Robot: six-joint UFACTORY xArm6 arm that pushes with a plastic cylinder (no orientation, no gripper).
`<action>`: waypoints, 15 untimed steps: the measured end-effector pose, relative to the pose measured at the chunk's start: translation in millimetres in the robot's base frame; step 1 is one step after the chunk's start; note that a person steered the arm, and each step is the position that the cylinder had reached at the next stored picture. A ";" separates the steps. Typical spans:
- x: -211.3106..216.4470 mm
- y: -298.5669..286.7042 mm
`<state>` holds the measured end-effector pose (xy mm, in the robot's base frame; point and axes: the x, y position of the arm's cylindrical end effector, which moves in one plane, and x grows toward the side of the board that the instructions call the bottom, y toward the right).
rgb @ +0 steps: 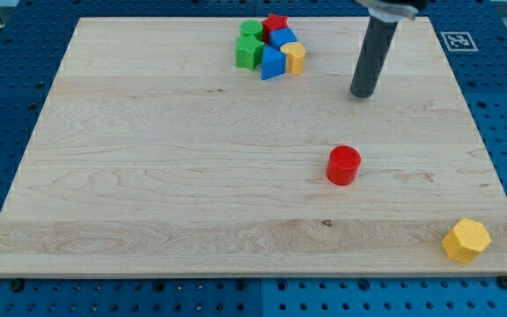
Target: Slide red star and green star to down bit
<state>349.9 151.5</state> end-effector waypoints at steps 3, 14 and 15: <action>-124.4 -55.6; -75.1 -157.4; -74.1 -174.0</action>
<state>275.8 -22.5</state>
